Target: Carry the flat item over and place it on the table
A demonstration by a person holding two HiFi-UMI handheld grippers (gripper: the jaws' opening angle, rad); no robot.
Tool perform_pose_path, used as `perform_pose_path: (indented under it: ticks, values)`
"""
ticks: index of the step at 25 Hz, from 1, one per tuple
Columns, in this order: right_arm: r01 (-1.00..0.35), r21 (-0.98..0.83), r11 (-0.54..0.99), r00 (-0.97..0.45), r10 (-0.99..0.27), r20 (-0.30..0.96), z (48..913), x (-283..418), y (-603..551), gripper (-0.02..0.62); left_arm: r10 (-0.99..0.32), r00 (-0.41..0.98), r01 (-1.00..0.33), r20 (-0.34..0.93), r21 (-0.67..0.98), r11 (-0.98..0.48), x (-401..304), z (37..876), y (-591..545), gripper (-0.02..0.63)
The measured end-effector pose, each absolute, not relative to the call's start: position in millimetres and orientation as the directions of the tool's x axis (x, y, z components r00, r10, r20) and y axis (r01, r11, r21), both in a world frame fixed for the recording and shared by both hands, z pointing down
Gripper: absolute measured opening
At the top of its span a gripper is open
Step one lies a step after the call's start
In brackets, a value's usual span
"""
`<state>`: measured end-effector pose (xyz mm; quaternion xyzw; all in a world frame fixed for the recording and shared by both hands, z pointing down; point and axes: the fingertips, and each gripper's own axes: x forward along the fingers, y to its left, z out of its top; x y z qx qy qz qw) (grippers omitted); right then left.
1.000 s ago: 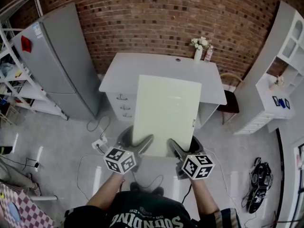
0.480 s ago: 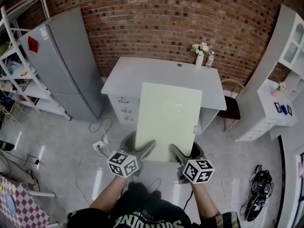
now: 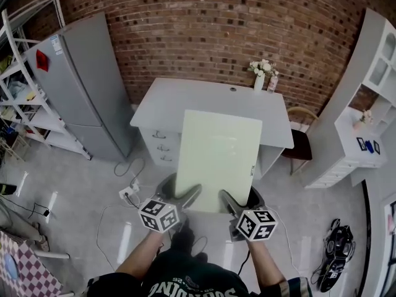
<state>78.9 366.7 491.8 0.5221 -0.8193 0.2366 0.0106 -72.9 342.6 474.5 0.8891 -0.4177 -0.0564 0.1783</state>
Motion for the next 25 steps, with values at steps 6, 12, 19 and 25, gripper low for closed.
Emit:
perform_pose_path:
  ticks: [6, 12, 19, 25]
  values:
    - [-0.866, -0.373, 0.334, -0.445, -0.854, 0.269, 499, 77, 334, 0.439, -0.757, 0.651, -0.716, 0.049, 0.371, -0.591, -75, 483, 309, 0.414]
    - [-0.871, -0.375, 0.317, -0.434, -0.854, 0.287, 508, 71, 284, 0.439, -0.750, 0.658, -0.708, 0.061, 0.388, -0.590, -80, 494, 256, 0.413]
    - [-0.881, -0.365, 0.300, -0.415, -0.860, 0.297, 505, 59, 207, 0.439, -0.740, 0.670, -0.695, 0.057, 0.399, -0.598, -92, 492, 177, 0.413]
    - [-0.886, -0.368, 0.282, -0.400, -0.867, 0.298, 500, 45, 147, 0.440, -0.726, 0.686, -0.683, 0.055, 0.394, -0.615, -106, 487, 114, 0.413]
